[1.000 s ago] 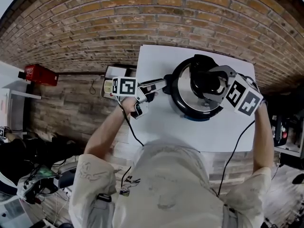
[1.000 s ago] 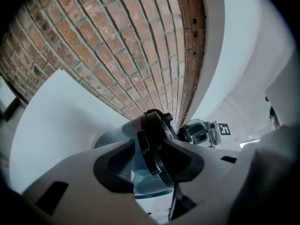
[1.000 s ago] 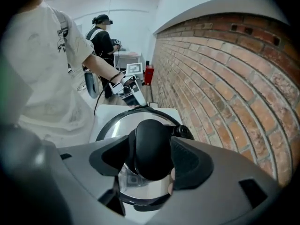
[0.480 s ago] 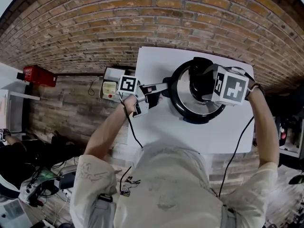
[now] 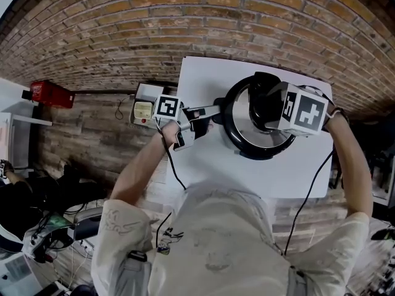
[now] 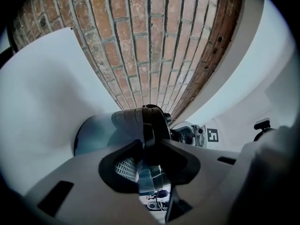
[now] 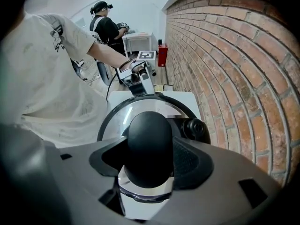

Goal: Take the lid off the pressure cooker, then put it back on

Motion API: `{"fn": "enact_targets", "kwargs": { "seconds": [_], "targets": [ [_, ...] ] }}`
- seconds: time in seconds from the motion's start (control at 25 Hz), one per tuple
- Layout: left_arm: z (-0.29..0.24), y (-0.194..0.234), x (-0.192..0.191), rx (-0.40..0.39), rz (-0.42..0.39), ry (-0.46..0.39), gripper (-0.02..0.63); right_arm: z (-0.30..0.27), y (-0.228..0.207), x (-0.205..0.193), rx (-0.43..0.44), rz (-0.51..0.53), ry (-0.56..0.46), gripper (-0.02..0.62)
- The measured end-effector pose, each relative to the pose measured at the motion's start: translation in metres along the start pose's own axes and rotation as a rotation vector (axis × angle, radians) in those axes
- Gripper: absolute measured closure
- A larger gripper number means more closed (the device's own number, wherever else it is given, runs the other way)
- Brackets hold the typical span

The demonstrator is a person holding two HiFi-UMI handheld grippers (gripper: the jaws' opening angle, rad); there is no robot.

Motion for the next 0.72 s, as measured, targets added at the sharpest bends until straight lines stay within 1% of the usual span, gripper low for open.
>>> {"fn": "enact_targets", "kwargs": {
  "seconds": [0.24, 0.56, 0.72],
  "targets": [
    [-0.0012, -0.0060, -0.0001, 0.000, -0.031, -0.002, 0.517, -0.0009, -0.0030, -0.0004, -0.009, 0.005, -0.002, 0.301],
    [-0.0002, -0.0060, -0.0025, -0.009, -0.013, -0.035, 0.526, -0.0008, -0.0017, -0.0008, 0.003, -0.033, 0.014, 0.302],
    [-0.0007, -0.0069, -0.0033, -0.017, -0.008, -0.045, 0.528, -0.0018, -0.0033, 0.0000, -0.001, -0.055, 0.057, 0.302]
  ]
}}
Point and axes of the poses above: the fingertips, and each gripper's own axes: z backward along the fingers, y to its left, x out of its top, the point moved 6 cm from there along z, backward along the fingers, and after that the axes turned 1 degree about z, right-handed, at the moved point
